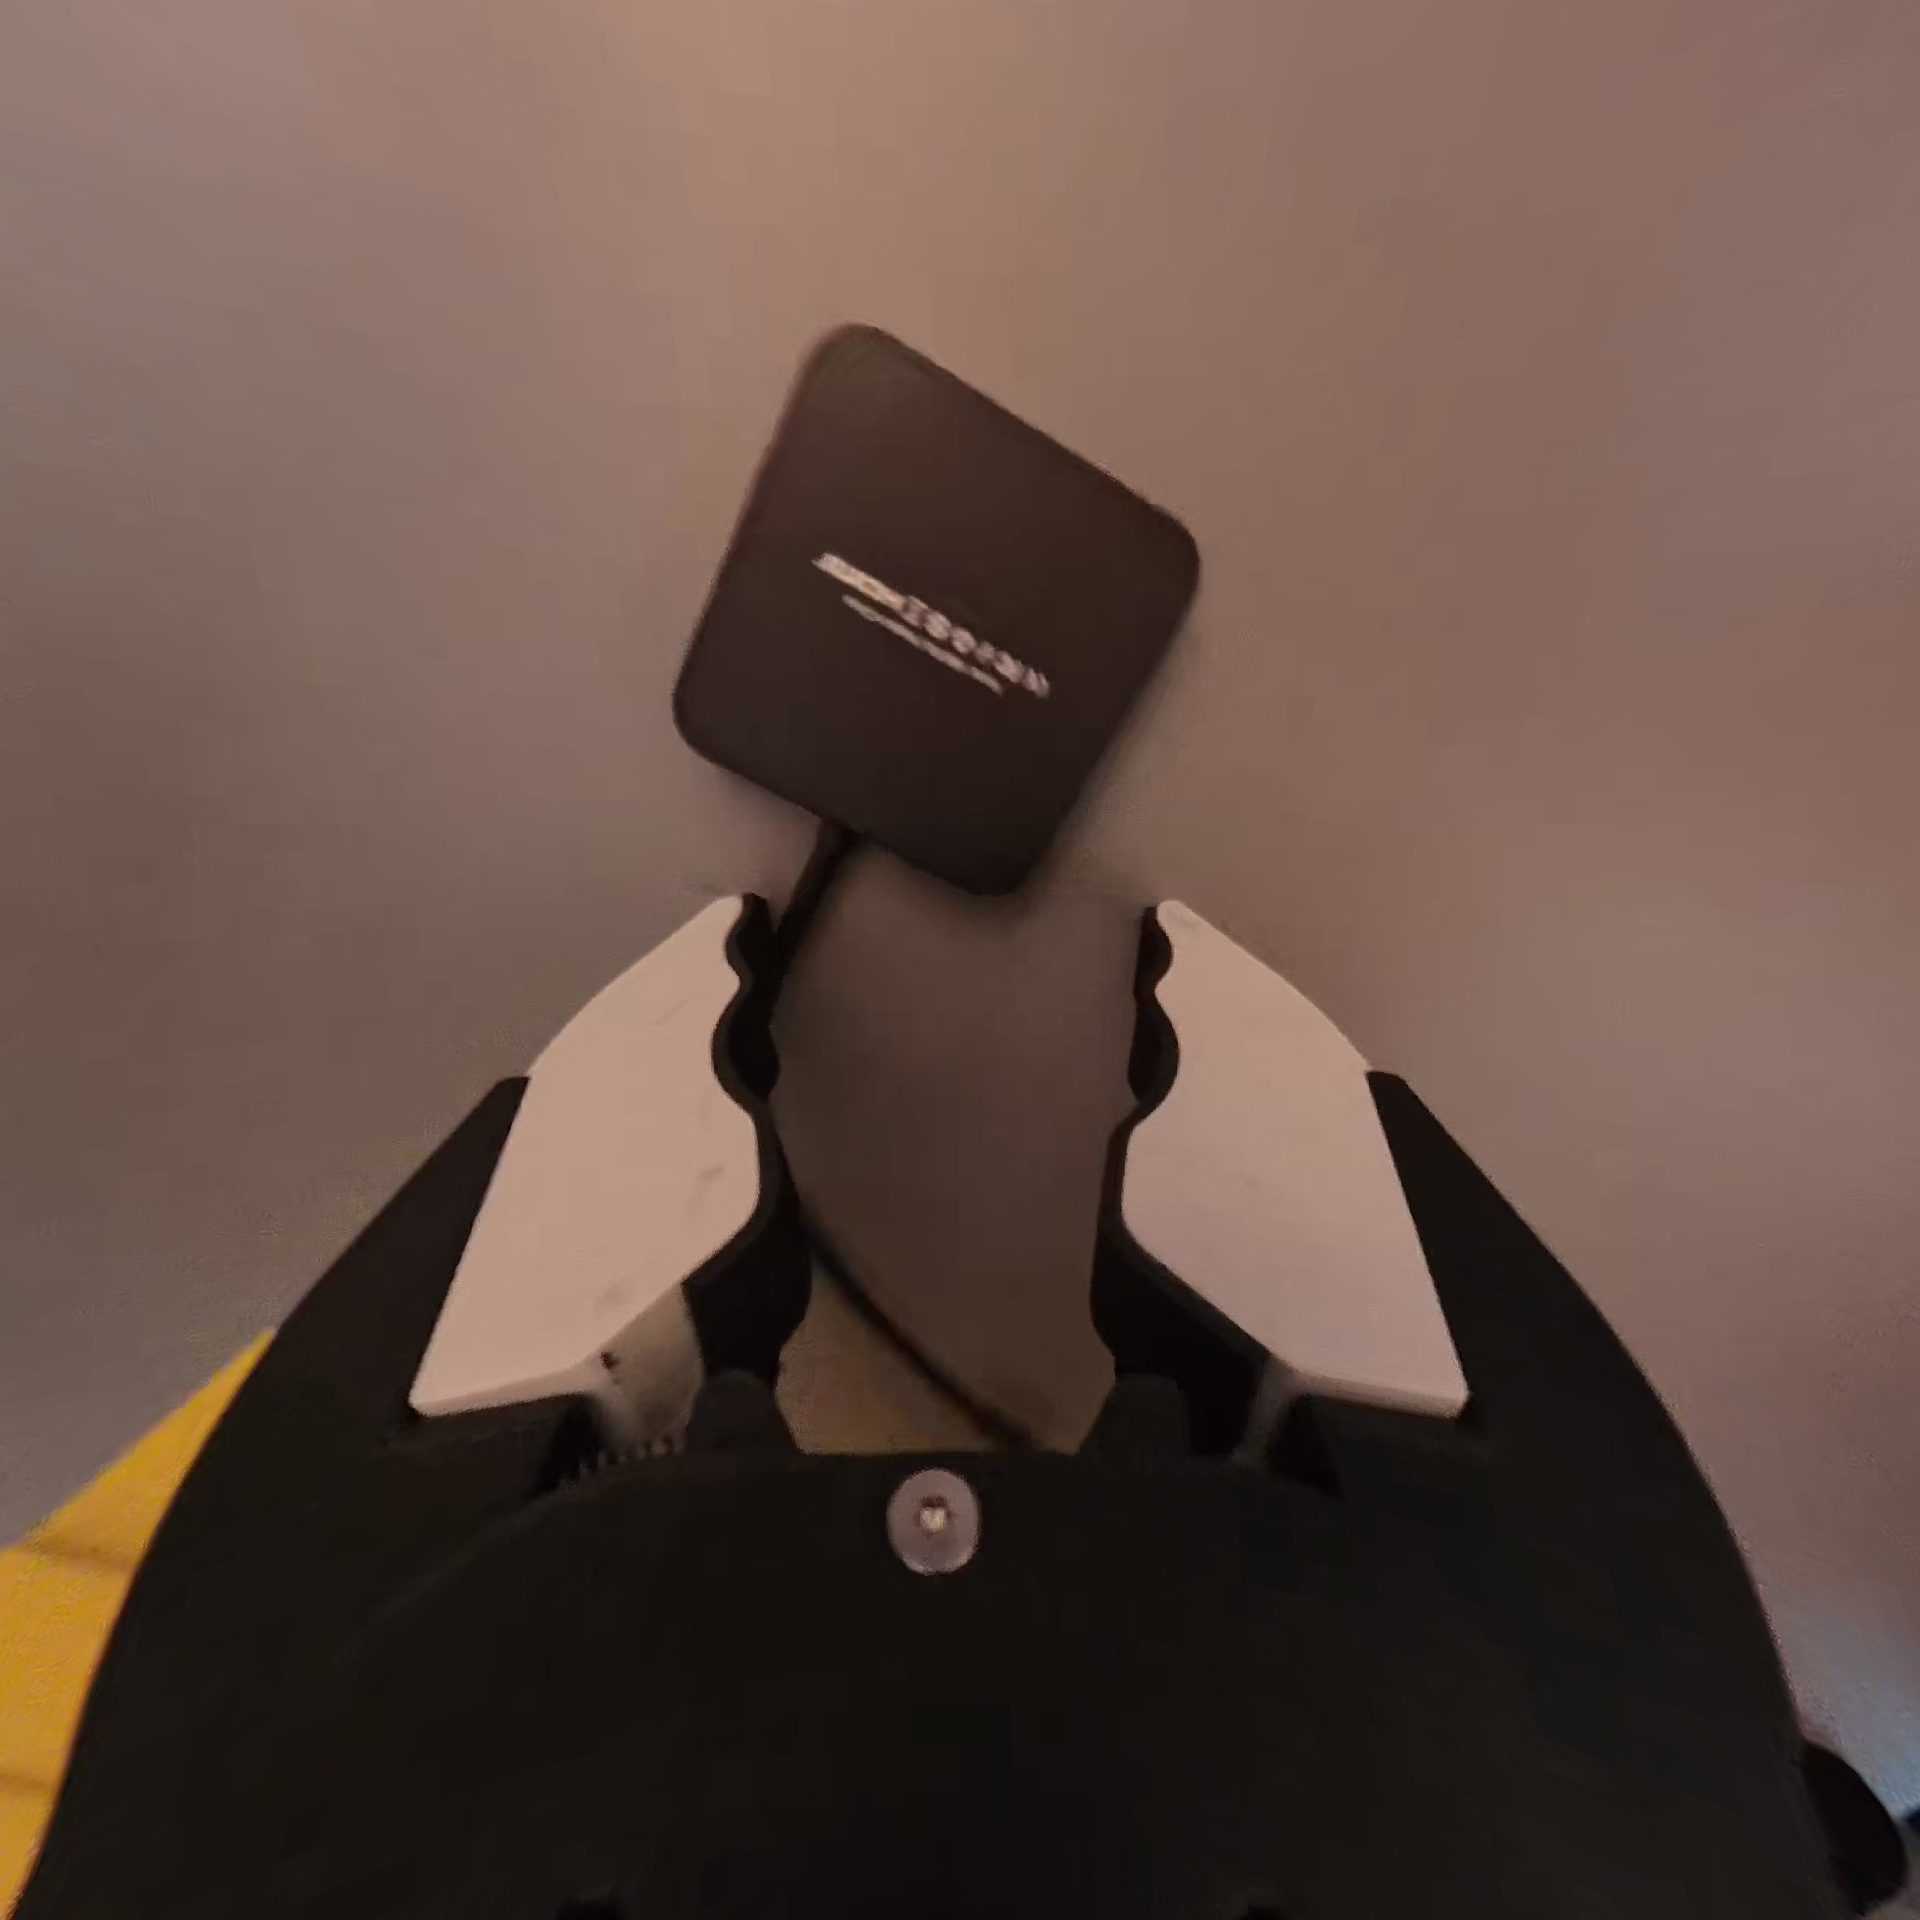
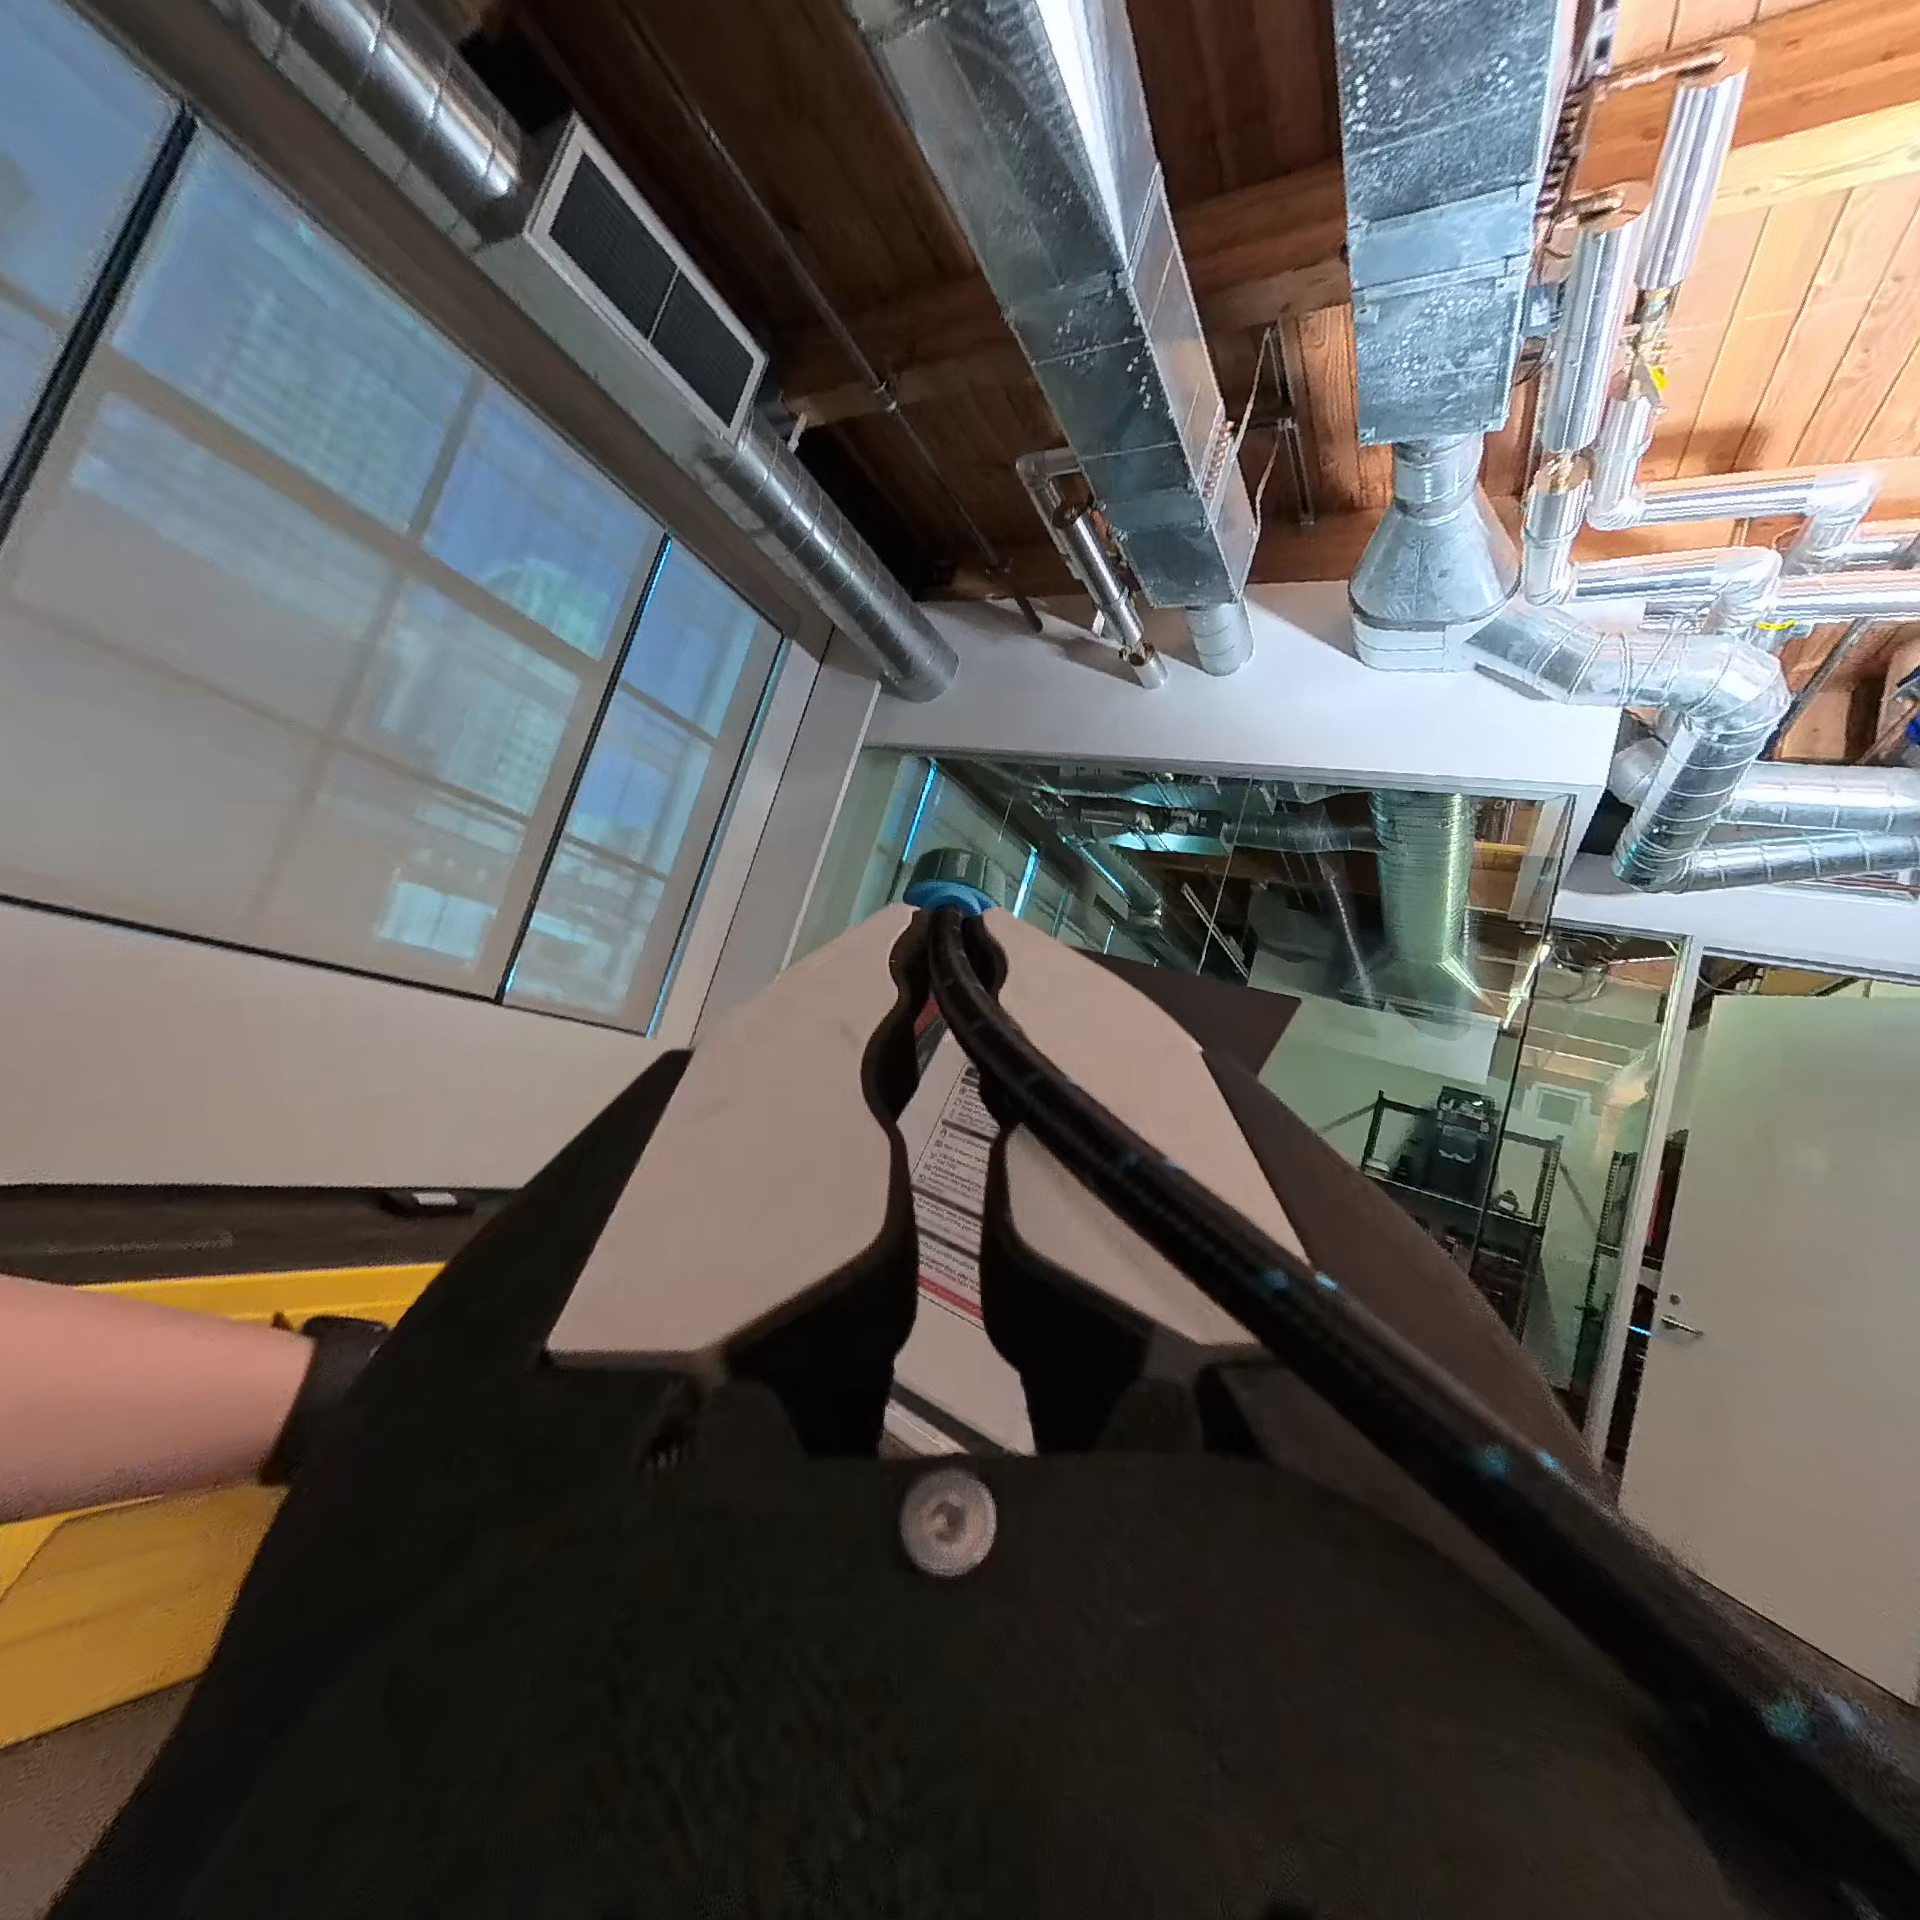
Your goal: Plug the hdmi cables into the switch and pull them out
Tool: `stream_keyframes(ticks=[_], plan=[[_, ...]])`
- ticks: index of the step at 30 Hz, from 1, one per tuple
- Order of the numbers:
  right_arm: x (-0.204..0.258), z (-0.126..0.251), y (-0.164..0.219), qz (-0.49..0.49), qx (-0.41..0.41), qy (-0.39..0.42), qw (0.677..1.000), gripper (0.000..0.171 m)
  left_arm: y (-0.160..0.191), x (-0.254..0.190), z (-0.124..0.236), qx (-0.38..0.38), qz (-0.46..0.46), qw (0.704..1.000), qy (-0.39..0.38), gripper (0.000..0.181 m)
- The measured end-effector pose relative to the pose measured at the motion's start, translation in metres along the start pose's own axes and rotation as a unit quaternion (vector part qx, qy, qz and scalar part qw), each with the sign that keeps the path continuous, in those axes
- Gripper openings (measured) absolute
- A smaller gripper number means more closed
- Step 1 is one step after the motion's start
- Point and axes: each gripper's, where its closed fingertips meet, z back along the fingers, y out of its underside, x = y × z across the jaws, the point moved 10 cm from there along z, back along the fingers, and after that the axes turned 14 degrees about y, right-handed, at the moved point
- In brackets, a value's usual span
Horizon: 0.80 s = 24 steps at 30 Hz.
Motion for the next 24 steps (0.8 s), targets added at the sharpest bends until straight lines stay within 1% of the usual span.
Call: stream_keyframes(ticks=[2, 3, 4, 6, 8, 11, 14, 15, 16, 17, 18, 22, 24], plan=[[-0.004, 0.002, 0.0, -0.004, -0.001, 0.003, 1.0, 0.006, 0.006, -0.017, -0.002, 0.016, -0.003, 1.0, -0.004, 0.049], [-0.005, 0.002, 0.0, -0.005, 0.0, 0.005, 1.0, 0.006, 0.009, -0.026, -0.003, 0.016, -0.004, 1.0, -0.011, 0.047], [-0.006, 0.003, 0.001, -0.006, 0.0, 0.007, 1.0, 0.007, 0.011, -0.033, -0.003, 0.012, -0.006, 1.0, -0.027, 0.05], [-0.008, 0.004, 0.0, -0.008, -0.001, 0.008, 1.0, 0.007, 0.013, -0.041, -0.003, -0.014, -0.01, 0.997, -0.071, 0.07], [-0.009, 0.006, -0.001, -0.009, -0.006, 0.011, 1.0, 0.007, 0.009, -0.044, -0.002, -0.066, 0.007, 0.994, -0.085, 0.089], [-0.01, 0.008, -0.002, -0.017, -0.01, 0.008, 1.0, 0.007, 0.006, -0.037, -0.003, -0.115, 0.071, 0.986, -0.101, 0.103], [-0.012, 0.008, -0.002, -0.02, -0.01, 0.009, 1.0, 0.007, 0.004, -0.029, -0.015, -0.144, 0.159, 0.975, -0.055, 0.11], [-0.012, 0.009, -0.002, -0.02, -0.01, 0.01, 1.0, 0.006, 0.002, -0.027, -0.016, -0.158, 0.171, 0.971, -0.055, 0.102], [-0.013, 0.009, -0.002, -0.021, -0.01, 0.01, 1.0, 0.006, 0.001, -0.025, -0.016, -0.166, 0.17, 0.969, -0.068, 0.09], [-0.013, 0.008, -0.001, -0.022, -0.01, 0.009, 1.0, 0.007, 0.0, -0.024, -0.016, -0.171, 0.16, 0.969, -0.072, 0.074], [-0.013, 0.008, 0.0, -0.024, -0.009, 0.008, 1.0, 0.006, -0.001, -0.024, -0.016, -0.177, 0.152, 0.97, -0.072, 0.068], [-0.015, 0.006, 0.003, -0.034, -0.006, 0.004, 0.999, 0.007, -0.003, -0.023, -0.015, -0.167, 0.152, 0.972, -0.068, 0.069], [-0.015, 0.005, 0.004, -0.035, -0.004, 0.005, 0.999, 0.007, -0.004, -0.024, -0.015, -0.157, 0.148, 0.974, -0.065, 0.076]])
